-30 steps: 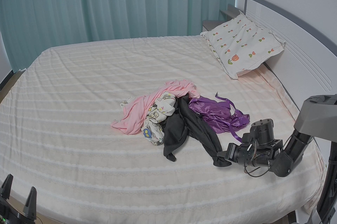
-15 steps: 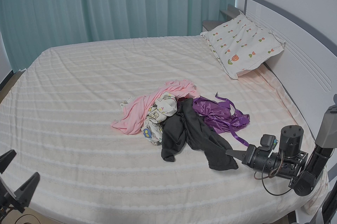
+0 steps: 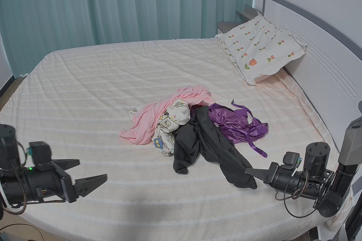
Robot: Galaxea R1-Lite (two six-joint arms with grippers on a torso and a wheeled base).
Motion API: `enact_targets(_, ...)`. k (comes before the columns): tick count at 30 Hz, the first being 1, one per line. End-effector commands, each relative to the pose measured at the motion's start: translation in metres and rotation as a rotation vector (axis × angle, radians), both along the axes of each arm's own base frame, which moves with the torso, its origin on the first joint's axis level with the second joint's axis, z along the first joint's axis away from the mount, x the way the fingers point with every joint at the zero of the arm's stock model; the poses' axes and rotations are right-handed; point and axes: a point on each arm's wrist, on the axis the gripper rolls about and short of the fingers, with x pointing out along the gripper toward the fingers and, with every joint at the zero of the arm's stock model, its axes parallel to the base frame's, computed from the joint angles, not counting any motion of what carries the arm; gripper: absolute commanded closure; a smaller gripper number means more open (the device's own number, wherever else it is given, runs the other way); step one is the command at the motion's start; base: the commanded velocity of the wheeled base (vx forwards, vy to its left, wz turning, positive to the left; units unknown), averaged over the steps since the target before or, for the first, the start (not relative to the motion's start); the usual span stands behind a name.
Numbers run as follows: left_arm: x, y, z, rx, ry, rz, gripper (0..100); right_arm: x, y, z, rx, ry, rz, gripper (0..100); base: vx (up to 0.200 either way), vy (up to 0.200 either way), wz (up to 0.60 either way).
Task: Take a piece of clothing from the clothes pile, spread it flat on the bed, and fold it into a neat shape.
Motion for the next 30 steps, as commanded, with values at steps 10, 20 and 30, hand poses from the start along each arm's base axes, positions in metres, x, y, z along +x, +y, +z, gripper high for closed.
enact_targets(10, 0.161, -0.161, -0.16, 0.103, 0.319, 0.133, 0, -0.007, -0.002, 0.002, 0.015, 0.001, -0.004, 100, 0.0, 0.0, 0.0)
enact_targets(20, 0.204, -0.192, -0.185, 0.026, 0.29, 0.174, 0, -0.007, -0.002, 0.001, 0.014, 0.003, -0.004, 100, 0.0, 0.0, 0.0)
enact_targets(30, 0.234, -0.207, -0.2, -0.019, 0.265, 0.23, 0, -0.007, -0.003, 0.001, 0.012, 0.002, -0.006, 100, 0.0, 0.0, 0.0)
